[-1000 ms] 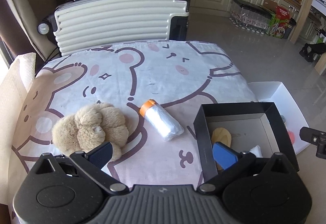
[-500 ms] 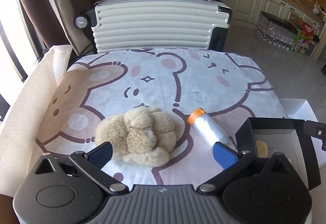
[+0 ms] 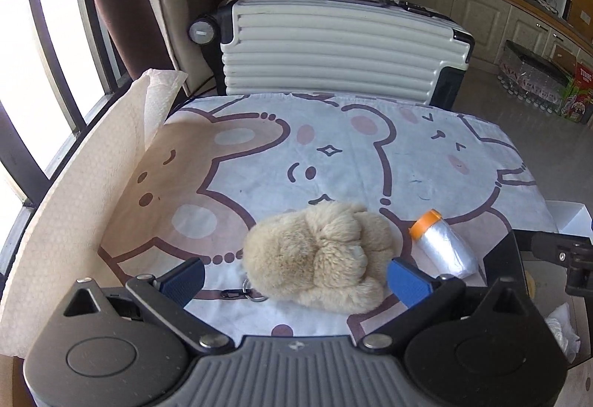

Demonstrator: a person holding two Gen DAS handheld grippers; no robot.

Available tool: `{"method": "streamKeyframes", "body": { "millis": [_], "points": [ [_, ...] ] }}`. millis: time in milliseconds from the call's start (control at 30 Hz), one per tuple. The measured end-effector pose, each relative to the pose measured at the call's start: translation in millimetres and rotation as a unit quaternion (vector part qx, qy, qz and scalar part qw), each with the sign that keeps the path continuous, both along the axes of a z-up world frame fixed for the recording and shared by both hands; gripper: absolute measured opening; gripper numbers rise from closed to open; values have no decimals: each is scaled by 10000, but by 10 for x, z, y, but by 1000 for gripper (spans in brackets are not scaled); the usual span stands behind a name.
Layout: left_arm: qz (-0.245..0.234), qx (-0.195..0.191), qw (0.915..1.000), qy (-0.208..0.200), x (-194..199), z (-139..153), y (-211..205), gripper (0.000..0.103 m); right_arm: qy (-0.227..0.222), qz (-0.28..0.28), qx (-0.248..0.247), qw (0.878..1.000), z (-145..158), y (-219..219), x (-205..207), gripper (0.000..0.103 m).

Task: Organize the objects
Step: 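Move the left gripper to the plush bunny while the right approaches the orange-capped roll, then close the left gripper on the plush bunny while the right grips the orange-capped roll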

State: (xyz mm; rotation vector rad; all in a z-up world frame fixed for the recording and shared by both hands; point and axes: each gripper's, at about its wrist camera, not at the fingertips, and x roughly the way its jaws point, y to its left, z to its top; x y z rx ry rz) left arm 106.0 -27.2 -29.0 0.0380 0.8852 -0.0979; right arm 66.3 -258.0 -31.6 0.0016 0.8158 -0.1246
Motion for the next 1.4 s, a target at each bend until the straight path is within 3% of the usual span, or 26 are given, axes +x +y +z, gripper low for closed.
{"method": "streamKeyframes", "body": {
  "millis": [300, 500, 600, 700, 867, 1000, 1133, 1233, 1400],
  "points": [
    [458, -780, 9951, 389, 122, -149, 207, 103, 17, 101, 54, 9999, -163, 123, 188, 103],
    [1019, -1623, 9787, 734, 225, -301, 334, 95, 18, 245, -53, 9997, -296, 198, 306, 103],
    [1172, -1684, 9744, 921, 289, -423, 321, 86, 41, 348, -77, 9994, -359, 243, 368, 103],
    [1224, -1700, 9723, 1040, 340, -539, 271, 85, 64, 421, -64, 9991, -418, 272, 437, 103],
    [1464, -2074, 9599, 1189, 418, -711, 224, 85, 101, 472, -118, 9988, -500, 296, 541, 103],
    [1929, -2449, 9430, 1170, 460, -830, 268, 85, 209, 588, -172, 9979, -595, 338, 616, 103],
    [2422, -3073, 9125, 1194, 478, -910, 366, 85, 185, 728, -134, 9971, -642, 361, 663, 102],
    [2814, -3369, 8912, 1139, 481, -929, 432, 86, 179, 594, 1, 9981, -641, 345, 742, 86],
    [3503, -3425, 8642, 1150, 568, -995, 458, 94, 335, 462, 421, 9975, -722, 349, 866, 64]
  ]
}}
